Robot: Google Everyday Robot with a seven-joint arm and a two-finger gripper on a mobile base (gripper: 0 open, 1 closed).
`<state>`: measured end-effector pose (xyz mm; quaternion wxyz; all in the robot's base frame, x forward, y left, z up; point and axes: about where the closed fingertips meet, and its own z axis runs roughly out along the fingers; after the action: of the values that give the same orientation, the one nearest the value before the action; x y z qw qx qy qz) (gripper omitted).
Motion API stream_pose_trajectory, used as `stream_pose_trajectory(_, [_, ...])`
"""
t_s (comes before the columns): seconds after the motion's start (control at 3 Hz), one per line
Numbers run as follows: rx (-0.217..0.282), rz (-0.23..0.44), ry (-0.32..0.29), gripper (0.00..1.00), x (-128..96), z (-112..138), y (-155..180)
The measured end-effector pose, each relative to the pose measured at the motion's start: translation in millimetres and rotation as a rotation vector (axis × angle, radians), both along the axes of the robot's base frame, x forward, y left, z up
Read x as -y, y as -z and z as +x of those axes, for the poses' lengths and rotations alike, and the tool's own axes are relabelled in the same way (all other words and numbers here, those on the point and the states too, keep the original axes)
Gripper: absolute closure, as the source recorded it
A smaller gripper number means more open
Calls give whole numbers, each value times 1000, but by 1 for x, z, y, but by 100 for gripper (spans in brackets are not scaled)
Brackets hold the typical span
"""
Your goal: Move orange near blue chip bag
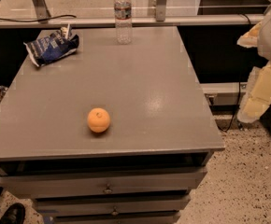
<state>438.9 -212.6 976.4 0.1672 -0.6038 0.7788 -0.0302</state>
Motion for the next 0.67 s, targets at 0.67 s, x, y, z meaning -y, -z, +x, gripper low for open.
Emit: stream_pose_trajectory(0.67, [-59,159,-130,0,-69,-11,58])
